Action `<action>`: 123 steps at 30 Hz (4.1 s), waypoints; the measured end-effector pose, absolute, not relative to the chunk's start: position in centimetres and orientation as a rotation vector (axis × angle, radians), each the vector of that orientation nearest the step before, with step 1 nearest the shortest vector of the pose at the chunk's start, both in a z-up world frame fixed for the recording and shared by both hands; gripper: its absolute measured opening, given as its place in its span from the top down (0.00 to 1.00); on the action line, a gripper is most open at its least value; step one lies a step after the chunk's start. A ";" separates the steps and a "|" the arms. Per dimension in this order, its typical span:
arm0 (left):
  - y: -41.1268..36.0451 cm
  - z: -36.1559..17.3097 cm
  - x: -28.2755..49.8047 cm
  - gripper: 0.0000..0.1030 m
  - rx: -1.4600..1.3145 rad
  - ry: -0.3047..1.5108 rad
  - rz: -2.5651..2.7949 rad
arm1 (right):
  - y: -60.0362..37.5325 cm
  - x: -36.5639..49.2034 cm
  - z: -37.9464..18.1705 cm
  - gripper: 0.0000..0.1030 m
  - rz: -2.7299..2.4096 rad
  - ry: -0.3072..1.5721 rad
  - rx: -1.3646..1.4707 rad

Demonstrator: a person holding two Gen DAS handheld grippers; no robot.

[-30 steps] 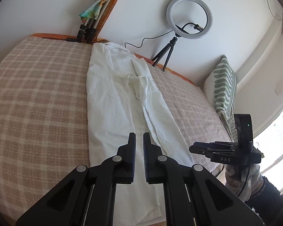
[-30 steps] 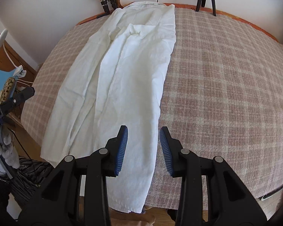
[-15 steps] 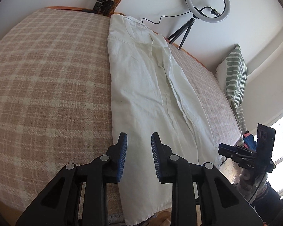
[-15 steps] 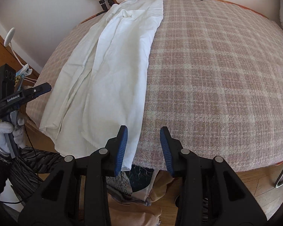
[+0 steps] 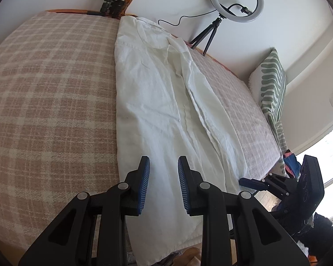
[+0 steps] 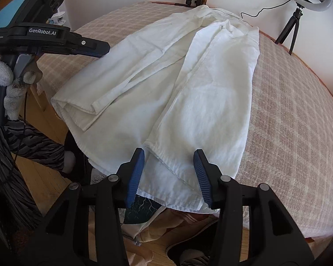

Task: Fold small clothes

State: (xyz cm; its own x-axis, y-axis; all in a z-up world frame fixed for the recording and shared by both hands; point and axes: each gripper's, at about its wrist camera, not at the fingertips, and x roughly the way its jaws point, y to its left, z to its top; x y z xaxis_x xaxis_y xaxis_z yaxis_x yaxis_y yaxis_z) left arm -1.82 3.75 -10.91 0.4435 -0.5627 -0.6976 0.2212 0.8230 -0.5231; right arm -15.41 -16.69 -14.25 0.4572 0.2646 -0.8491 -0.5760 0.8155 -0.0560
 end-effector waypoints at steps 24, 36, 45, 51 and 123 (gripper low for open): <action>3.0 -9.4 -0.9 0.76 -0.343 0.975 -0.509 | -16.7 -15.0 -10.4 0.86 0.757 1.008 -0.200; -7.9 -8.9 0.1 0.76 -0.195 1.034 -0.806 | -21.7 -0.3 -7.2 0.86 0.520 0.896 -0.073; -10.2 -12.7 -0.2 0.76 -0.158 1.153 -0.861 | -20.8 6.6 -11.2 0.86 0.587 0.971 -0.072; -9.4 -12.5 -0.5 0.76 -0.184 1.161 -0.864 | -21.6 4.2 -13.6 0.86 0.615 1.034 -0.179; 6.6 -8.6 5.9 0.89 -0.685 1.070 -0.647 | -27.1 1.5 -10.8 0.91 0.712 1.052 0.576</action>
